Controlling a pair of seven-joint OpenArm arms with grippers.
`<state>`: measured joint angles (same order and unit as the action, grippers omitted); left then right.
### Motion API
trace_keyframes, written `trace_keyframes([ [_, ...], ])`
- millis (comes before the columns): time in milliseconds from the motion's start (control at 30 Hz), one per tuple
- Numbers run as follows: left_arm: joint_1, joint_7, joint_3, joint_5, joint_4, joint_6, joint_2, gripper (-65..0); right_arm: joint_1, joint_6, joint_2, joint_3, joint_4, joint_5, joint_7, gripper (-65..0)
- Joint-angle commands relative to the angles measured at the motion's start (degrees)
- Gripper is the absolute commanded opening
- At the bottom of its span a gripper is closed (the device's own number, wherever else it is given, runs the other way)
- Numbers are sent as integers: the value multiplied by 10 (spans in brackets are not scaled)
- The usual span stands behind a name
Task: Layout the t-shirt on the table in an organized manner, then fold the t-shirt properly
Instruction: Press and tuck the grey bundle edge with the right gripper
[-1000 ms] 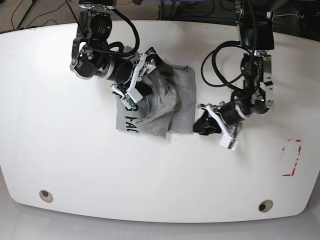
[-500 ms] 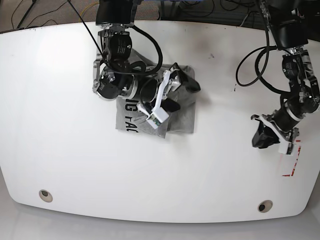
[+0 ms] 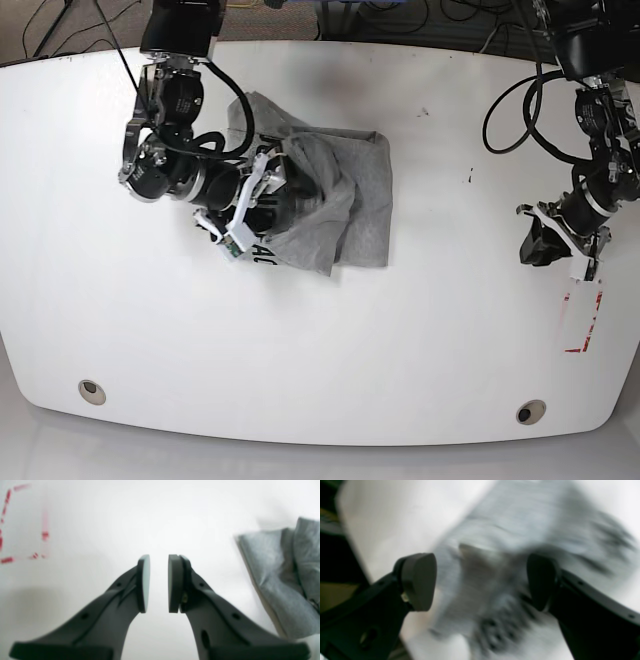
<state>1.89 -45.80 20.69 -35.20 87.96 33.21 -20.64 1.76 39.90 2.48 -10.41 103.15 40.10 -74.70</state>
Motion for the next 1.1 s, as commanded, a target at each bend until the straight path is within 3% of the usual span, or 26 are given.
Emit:
trace_keyframes([
  [0,1,17,4,-12,10,2,-10,-529,11,1,13,-11,12,15,15,-113],
  [200,-13,17,4,-12,11,2,6,-529,23,1,42,-34,-4,14,18,-113],
  [467,-26,17,5,-12,11,2,10,-529,44,1,38,-31,-52,15,33,-113],
  [1067,-28,17,5,-12,11,2,7,-529,102,1,-92,18,-131,14,38,-113],
])
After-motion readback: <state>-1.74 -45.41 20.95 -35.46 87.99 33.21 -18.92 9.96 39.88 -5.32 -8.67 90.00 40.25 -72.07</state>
